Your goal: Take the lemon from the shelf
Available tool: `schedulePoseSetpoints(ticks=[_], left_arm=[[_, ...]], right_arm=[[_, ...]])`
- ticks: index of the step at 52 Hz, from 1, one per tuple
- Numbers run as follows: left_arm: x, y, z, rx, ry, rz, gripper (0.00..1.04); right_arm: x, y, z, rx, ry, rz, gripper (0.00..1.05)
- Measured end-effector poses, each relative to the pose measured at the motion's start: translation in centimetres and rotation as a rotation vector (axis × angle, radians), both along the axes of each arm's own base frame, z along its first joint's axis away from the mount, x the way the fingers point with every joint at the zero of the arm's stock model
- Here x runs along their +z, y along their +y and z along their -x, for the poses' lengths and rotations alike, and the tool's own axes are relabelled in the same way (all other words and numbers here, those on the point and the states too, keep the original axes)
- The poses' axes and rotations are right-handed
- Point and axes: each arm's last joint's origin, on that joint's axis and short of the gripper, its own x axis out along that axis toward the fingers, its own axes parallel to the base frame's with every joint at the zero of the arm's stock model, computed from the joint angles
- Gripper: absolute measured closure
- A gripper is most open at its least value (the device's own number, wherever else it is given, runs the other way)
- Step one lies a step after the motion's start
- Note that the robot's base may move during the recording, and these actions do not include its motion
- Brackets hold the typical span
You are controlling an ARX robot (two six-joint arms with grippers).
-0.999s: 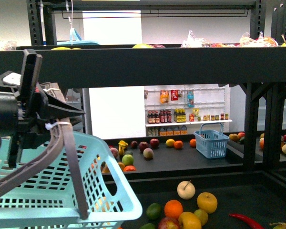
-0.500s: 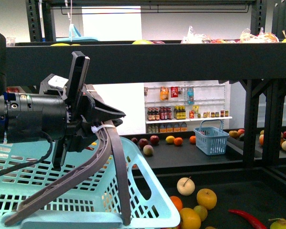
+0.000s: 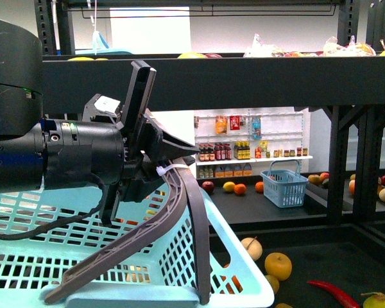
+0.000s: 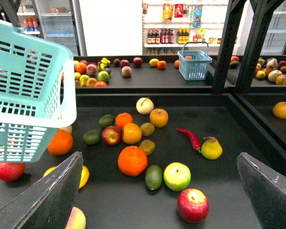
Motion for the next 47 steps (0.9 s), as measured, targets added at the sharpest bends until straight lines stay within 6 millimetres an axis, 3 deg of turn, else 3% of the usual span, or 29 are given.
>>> schedulePoseSetpoints(ticks=[11,21,29,35,39,43,47], left_arm=[[-0.1,0.0,0.0,0.006,0.003,-0.002,0.95],[-0.1,0.0,0.0,0.008,0.001,-0.004,0.95],[0.0,0.0,0.0,0.007,0.000,-0.004,0.95],[0.0,0.0,0.0,0.007,-0.001,-0.004,0.95],[0.0,0.0,0.0,0.008,0.000,-0.004,0.95],[0.0,0.0,-0.1,0.009,-0.002,-0.005,0.95],[0.0,0.0,-0.1,0.008,-0.003,-0.005,0.95]], right_arm=[[-1.1,0.0,-0.2,-0.168,0.246,0.122,0.07],[-0.9,-0.2,-1.0,-0.124,0.342,0.111,0.07],[0.0,-1.7,-3.1,-0.090,0.423,0.030,0.07],[0.6,-3.4,-5.9,-0.043,0.471,-0.009,0.07],[0.5,-5.1,-10.0,0.011,0.496,-0.009,0.07],[-1.5,-6.1,-15.0,0.093,0.569,-0.007,0.07],[-4.2,-5.7,-18.5,0.178,0.631,0.005,0.07]])
